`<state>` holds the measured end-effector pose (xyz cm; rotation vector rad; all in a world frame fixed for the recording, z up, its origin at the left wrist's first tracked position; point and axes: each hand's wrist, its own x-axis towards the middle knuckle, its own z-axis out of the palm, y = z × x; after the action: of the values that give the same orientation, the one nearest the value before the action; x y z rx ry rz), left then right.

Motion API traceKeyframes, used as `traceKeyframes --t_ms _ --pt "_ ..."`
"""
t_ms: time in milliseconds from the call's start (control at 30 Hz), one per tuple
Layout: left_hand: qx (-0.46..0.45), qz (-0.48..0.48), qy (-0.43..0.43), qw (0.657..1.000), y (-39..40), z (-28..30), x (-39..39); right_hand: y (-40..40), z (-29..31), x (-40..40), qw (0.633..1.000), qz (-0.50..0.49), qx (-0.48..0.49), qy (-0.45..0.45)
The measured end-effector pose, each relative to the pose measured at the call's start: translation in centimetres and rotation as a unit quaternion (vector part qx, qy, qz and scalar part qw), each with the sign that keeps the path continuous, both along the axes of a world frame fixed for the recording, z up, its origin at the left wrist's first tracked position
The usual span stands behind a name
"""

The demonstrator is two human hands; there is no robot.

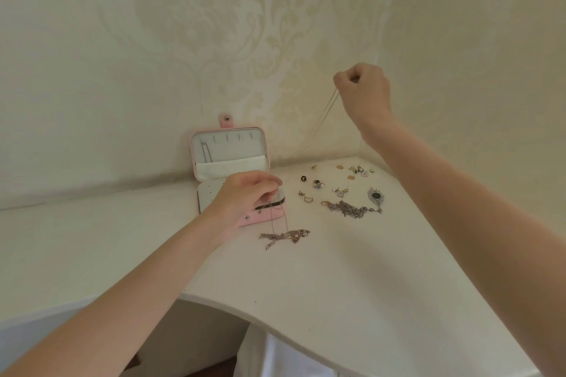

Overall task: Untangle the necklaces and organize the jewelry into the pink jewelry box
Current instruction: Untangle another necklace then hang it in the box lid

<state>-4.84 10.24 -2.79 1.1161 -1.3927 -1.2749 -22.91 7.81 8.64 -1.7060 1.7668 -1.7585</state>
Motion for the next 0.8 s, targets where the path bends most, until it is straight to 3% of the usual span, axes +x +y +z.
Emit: traceKeyframes --t_ms 200,433,600,700,800 --pt "0.007 0.028 0.027 0.999 -0.6 -0.7 0.6 -0.2 0.4 -0.5 0.999 0.005 -0.015 -0.037" --pt "-0.051 0.016 -0.147 0.988 -0.8 -1.5 1.3 -0.2 1.3 0.4 0.999 0.02 -0.027 -0.04" --pt "-0.087 -0.023 -0.303 0.949 -0.7 -1.6 2.0 0.1 2.2 1.2 0.997 0.04 -0.033 -0.053" --pt "-0.134 0.004 -0.344 0.929 -0.8 -0.7 1.4 0.0 2.6 1.8 0.991 0.108 0.051 -0.059" --pt "-0.158 -0.004 -0.294 0.943 -1.1 1.2 0.3 0.3 2.4 2.2 0.961 0.2 0.182 -0.057"
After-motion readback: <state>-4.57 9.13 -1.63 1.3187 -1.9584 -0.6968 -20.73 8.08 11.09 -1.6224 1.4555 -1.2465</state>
